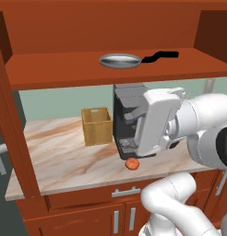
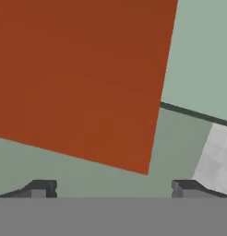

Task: Pick the pan from the cabinet and place it on the stove. Then turn on the stove burner for the pan.

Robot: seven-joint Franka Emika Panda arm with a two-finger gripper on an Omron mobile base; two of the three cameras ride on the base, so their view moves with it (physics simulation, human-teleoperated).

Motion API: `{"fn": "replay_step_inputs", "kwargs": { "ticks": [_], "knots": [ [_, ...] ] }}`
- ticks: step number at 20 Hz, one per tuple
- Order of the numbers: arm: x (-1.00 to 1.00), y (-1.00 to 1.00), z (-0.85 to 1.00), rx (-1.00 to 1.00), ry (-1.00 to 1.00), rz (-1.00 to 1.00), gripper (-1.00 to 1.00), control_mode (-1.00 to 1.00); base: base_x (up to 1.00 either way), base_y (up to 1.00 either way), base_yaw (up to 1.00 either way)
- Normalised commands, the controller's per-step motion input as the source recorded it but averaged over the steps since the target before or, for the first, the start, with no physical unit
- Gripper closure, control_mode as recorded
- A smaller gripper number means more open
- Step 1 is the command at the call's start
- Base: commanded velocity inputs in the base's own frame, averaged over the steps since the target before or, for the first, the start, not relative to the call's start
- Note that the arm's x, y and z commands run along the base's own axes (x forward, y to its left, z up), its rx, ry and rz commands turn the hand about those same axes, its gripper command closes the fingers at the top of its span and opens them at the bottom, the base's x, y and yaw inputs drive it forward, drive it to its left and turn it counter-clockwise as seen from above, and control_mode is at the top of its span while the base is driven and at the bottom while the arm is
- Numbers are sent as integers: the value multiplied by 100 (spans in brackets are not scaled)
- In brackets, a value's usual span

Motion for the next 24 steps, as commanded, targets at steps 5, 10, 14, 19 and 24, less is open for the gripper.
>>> {"fn": "replay_step_inputs", "kwargs": {
  "ticks": [5,10,14,19,24],
  "knots": [
    [1,-61,5,-9,-3,-30,-100,-100,0,0,0],
    [12,-43,23,-18,-3,-25,-100,-100,0,0,0],
    [21,-35,26,-22,-1,-22,-100,-100,0,0,0],
    [24,-32,6,-20,0,-24,-100,-100,0,0,0],
    [38,-31,0,-16,0,-23,-100,-100,0,0,0]
  ]
}}
